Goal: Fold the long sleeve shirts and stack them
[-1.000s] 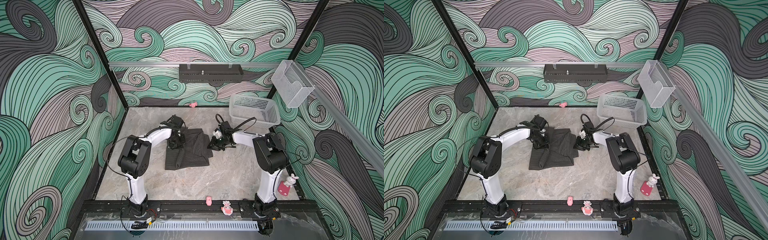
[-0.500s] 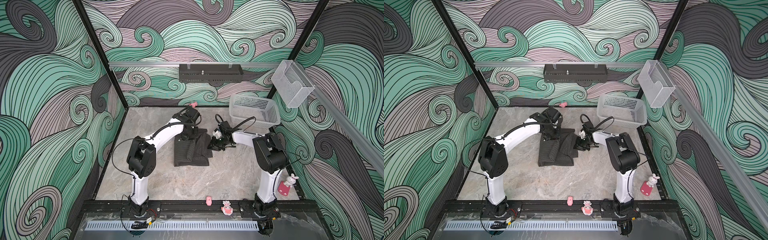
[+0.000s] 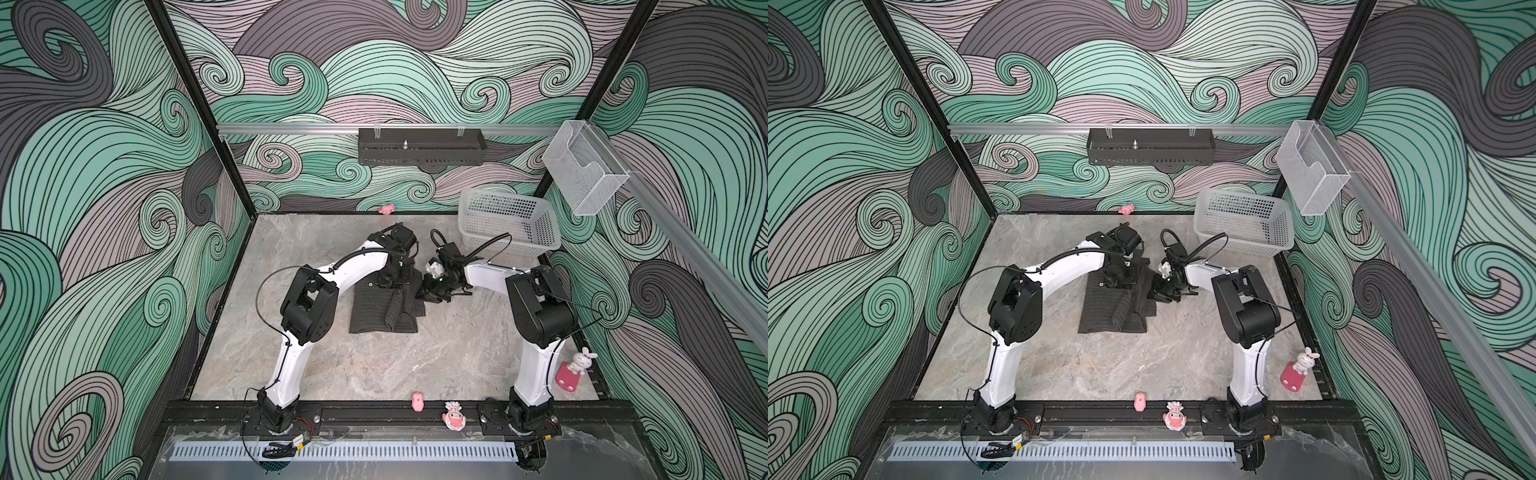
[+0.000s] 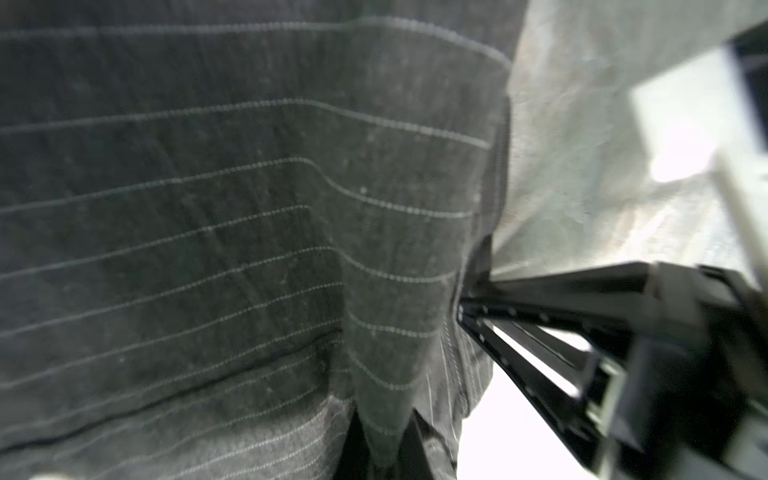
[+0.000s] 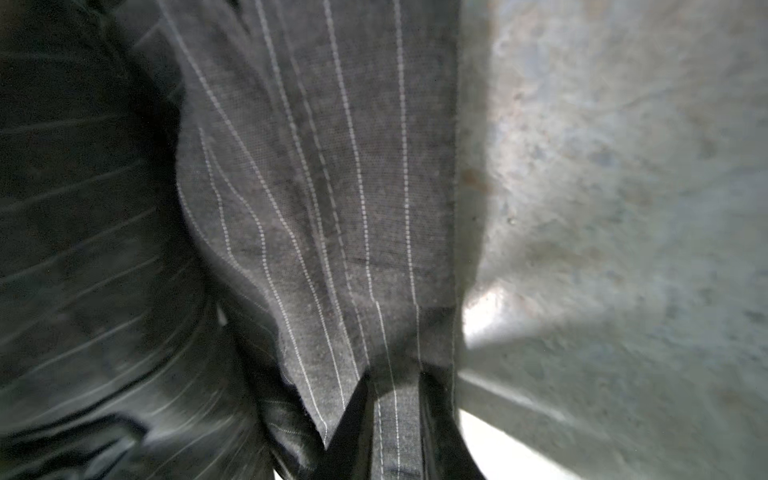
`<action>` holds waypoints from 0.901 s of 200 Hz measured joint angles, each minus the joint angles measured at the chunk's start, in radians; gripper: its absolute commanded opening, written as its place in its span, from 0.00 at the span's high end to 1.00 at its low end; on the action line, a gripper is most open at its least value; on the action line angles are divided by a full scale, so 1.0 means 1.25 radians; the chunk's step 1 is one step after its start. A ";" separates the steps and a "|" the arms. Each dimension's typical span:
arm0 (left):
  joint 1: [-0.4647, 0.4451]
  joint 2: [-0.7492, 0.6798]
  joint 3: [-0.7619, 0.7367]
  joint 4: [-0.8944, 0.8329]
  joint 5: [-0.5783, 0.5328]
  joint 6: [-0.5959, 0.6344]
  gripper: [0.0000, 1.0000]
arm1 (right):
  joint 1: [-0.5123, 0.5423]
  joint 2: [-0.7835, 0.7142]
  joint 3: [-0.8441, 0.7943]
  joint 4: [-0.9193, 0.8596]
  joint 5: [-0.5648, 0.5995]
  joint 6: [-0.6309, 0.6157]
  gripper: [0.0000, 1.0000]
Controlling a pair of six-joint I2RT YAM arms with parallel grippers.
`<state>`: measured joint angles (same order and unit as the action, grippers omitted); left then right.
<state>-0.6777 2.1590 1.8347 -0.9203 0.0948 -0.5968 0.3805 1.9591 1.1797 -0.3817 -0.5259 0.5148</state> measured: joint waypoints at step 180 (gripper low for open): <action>0.000 0.045 0.023 0.053 0.075 -0.060 1.00 | 0.000 0.000 0.000 -0.002 -0.001 0.000 0.77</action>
<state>-0.6777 2.2158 1.8641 -0.8536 0.1883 -0.6712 0.3805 1.9587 1.1797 -0.3847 -0.5274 0.5144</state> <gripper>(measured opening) 0.060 0.228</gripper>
